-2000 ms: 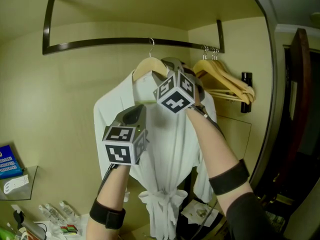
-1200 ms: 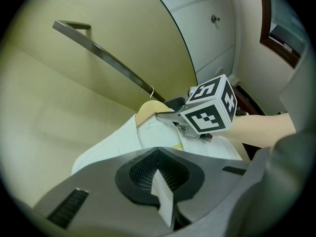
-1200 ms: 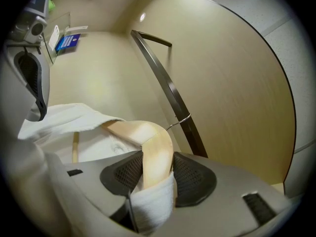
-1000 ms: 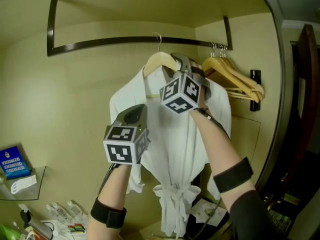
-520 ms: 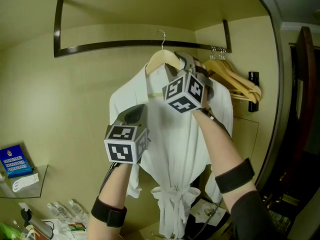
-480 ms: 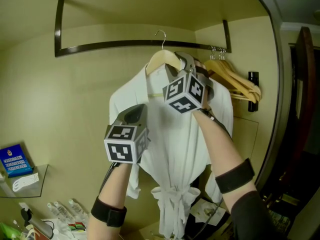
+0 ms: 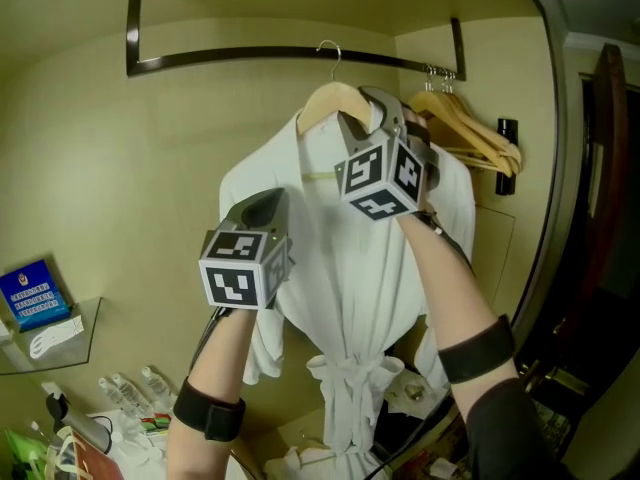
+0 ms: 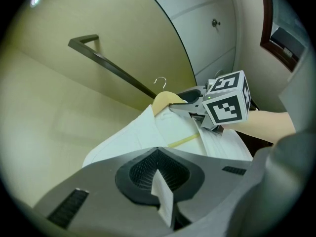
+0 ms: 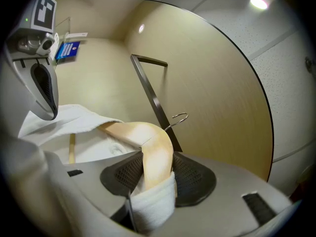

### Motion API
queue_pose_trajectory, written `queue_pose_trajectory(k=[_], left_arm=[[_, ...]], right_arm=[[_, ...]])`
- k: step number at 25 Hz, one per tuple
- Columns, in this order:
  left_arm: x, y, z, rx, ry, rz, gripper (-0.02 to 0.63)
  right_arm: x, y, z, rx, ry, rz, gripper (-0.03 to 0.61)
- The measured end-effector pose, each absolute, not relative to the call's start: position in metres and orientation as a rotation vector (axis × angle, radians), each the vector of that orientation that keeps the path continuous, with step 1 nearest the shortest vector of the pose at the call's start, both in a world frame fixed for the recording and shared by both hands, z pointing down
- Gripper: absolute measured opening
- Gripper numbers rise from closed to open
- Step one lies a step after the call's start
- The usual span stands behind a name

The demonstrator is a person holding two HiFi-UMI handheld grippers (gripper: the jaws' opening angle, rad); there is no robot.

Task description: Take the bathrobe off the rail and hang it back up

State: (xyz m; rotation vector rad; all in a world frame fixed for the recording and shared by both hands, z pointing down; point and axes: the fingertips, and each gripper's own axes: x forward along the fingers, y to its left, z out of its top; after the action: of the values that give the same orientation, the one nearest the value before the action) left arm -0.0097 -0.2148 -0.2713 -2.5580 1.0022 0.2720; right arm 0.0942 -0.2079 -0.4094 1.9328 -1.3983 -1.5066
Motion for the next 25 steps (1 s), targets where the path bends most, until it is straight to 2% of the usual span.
queue_pose_trajectory(k=[8, 25], left_arm=[[-0.038, -0.207, -0.231, -2.550, 1.092, 0.234, 0.002], [-0.085, -0.152, -0.129, -2.363, 1.566, 0.009, 0.002]], right_arm=[[0.079, -0.183, -0.365, 1.903, -1.511, -1.495, 0.199], [0.027, -0.148, -0.266, 1.637, -2.021, -1.577, 0.199]])
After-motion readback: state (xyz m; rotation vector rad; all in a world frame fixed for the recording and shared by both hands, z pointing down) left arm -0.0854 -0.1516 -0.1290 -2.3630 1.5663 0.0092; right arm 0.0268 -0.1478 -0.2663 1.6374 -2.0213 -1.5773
